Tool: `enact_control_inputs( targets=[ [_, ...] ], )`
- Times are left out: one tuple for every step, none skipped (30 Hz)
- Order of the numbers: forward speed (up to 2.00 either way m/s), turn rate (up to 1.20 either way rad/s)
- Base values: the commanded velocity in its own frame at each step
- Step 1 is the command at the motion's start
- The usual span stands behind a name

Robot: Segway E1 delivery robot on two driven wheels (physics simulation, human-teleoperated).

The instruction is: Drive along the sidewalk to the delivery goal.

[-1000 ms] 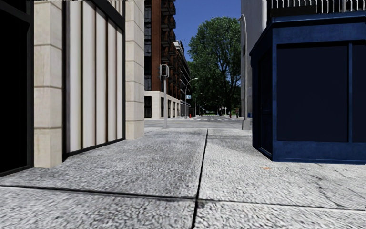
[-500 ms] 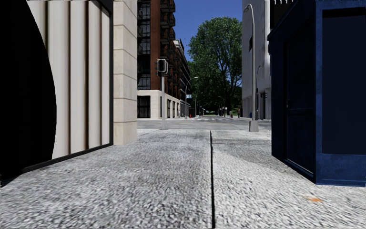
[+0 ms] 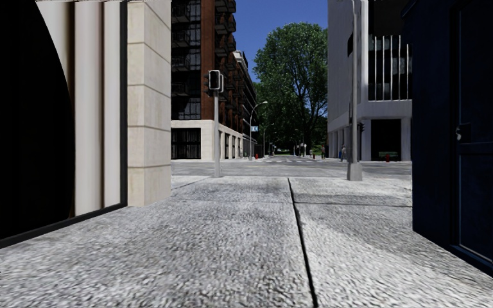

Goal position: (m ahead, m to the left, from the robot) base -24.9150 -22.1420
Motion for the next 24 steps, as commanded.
enact_control_inputs(
  targets=[
    [2.0, -0.04],
    [2.0, -0.1],
    [2.0, -0.13],
    [2.0, -0.2],
    [2.0, -0.2],
    [2.0, -0.25],
    [2.0, -0.33],
    [2.0, -0.41],
    [2.0, -0.41],
    [2.0, -0.44],
    [2.0, -0.45],
    [2.0, -0.45],
    [2.0, -0.45],
    [2.0, -0.46],
    [2.0, -0.51],
    [2.0, -0.55],
    [2.0, -0.55],
    [2.0, -0.56],
    [2.0, -0.56],
    [2.0, -0.57],
    [2.0, -0.59],
    [2.0, -0.59],
    [2.0, -0.59],
    [2.0, -0.59]
  ],
)
